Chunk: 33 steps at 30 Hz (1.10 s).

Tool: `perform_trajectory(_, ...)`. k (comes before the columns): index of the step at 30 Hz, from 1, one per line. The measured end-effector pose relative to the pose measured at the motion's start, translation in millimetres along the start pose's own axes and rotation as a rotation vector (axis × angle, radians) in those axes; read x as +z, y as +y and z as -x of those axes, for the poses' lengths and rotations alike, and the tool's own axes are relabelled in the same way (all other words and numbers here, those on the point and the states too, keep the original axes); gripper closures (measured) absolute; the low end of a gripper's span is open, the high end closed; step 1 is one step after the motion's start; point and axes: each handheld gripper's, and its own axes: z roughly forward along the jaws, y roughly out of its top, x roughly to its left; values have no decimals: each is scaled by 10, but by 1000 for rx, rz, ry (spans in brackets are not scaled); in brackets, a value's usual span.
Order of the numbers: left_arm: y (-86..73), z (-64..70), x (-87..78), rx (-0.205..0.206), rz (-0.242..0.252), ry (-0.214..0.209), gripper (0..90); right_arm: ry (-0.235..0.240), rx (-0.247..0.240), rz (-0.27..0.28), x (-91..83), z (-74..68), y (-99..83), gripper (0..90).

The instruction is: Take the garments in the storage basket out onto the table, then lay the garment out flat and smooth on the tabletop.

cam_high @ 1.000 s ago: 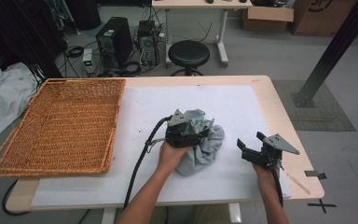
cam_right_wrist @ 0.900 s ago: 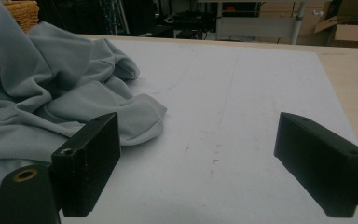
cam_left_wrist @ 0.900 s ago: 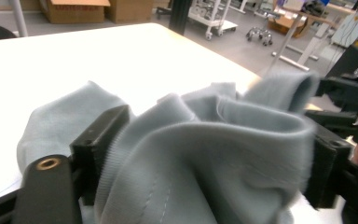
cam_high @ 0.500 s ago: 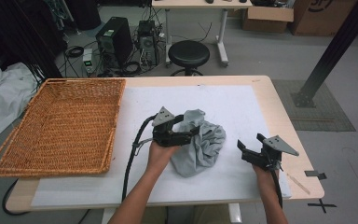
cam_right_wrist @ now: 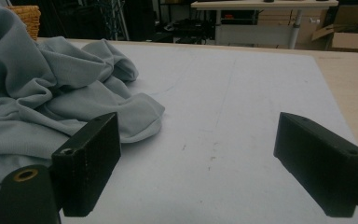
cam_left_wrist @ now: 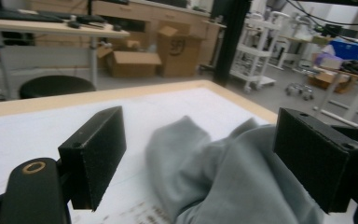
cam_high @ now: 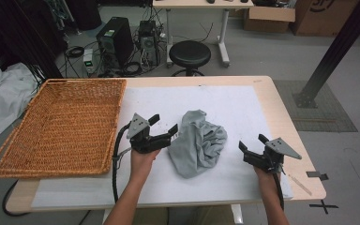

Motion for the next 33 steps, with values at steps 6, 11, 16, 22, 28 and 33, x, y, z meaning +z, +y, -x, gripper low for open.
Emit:
perform_trajectory(6,-59,-52,-65,4,-26,44,184,1,4,4,-4,3,-2,144)
perform_trajectory(11,-97,-65,-59,13,-42,49,185,4,5,10,-9,5,-4,144)
perform_trajectory(16,-123,-81,-64,-2,-45,58,186,5,0,15,-13,2,-6,143)
perform_trajectory(22,-123,-45,-78,2,-55,51,186,5,3,9,-8,3,-3,144)
perform_trajectory(28,-117,-57,-69,-27,-51,46,185,11,1,7,-6,6,-1,144)
perform_trajectory(33,-106,-71,-57,-43,-61,53,164,33,-5,7,-11,8,20,146)
